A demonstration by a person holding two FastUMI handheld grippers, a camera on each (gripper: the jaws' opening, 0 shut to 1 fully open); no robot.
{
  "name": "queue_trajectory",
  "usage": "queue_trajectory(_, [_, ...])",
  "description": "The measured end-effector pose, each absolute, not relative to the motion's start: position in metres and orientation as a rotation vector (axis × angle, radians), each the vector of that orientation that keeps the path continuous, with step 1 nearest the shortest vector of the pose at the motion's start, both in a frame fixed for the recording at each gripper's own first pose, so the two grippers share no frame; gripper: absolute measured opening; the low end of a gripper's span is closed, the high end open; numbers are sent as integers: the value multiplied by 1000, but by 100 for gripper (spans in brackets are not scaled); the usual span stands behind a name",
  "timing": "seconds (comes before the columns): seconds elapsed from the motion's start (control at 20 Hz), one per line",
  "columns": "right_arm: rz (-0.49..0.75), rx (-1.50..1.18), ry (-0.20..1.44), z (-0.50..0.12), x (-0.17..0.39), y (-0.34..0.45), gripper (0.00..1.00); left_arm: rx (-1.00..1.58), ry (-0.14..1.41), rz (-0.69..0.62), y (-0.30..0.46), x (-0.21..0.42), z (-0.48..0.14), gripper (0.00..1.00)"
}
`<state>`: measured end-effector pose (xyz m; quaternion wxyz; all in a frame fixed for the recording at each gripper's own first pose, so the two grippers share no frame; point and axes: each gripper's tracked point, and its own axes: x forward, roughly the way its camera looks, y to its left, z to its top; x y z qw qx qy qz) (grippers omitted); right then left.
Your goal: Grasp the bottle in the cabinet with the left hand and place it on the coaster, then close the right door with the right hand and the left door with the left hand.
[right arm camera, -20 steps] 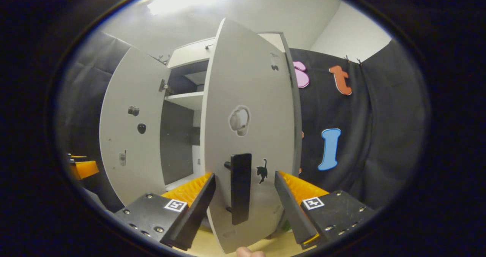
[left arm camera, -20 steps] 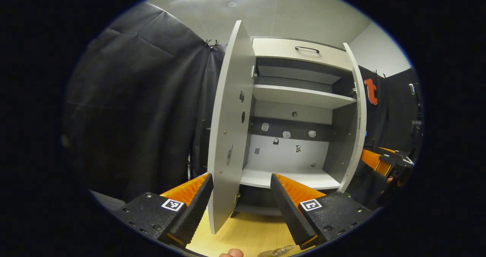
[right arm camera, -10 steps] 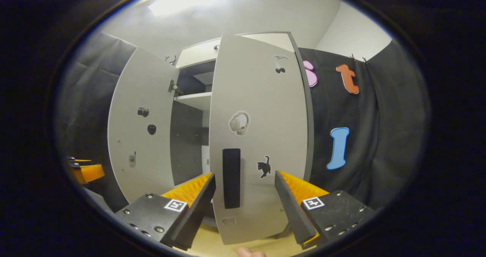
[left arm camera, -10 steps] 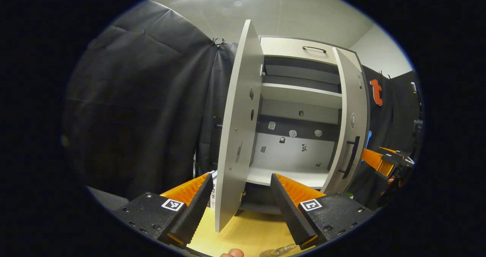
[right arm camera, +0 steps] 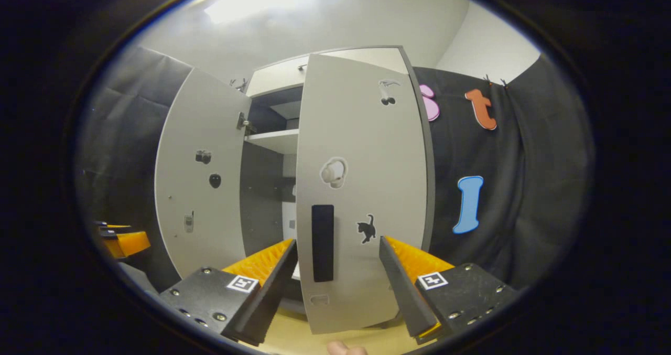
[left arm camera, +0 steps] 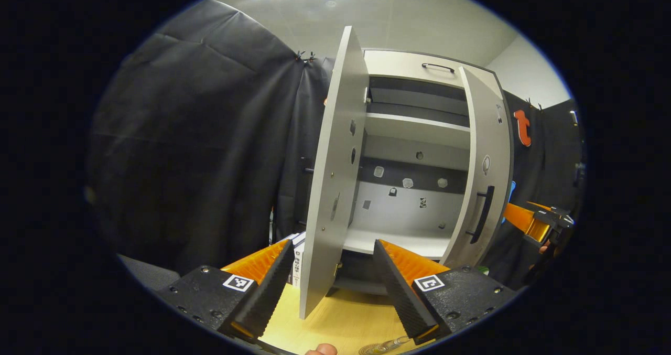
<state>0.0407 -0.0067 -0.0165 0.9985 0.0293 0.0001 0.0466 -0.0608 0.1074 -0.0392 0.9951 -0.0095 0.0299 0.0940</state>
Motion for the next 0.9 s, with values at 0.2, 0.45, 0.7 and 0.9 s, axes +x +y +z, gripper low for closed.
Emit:
queue_trajectory(0.2, [85, 65, -13, -12, 38, -9, 92, -24, 65, 205, 113, -64, -41, 95])
queue_trajectory(0.45, [73, 42, -16, -13, 33, -12, 95, -24, 58, 230, 129, -65, -40, 95])
queue_trajectory(0.7, [45, 28, -24, -12, 32, -19, 95, 7, 31, 296, 156, -55, -34, 96])
queue_trajectory(0.9, [7, 27, -34, -8, 29, -30, 95, 8, 19, 343, 179, -42, -34, 95])
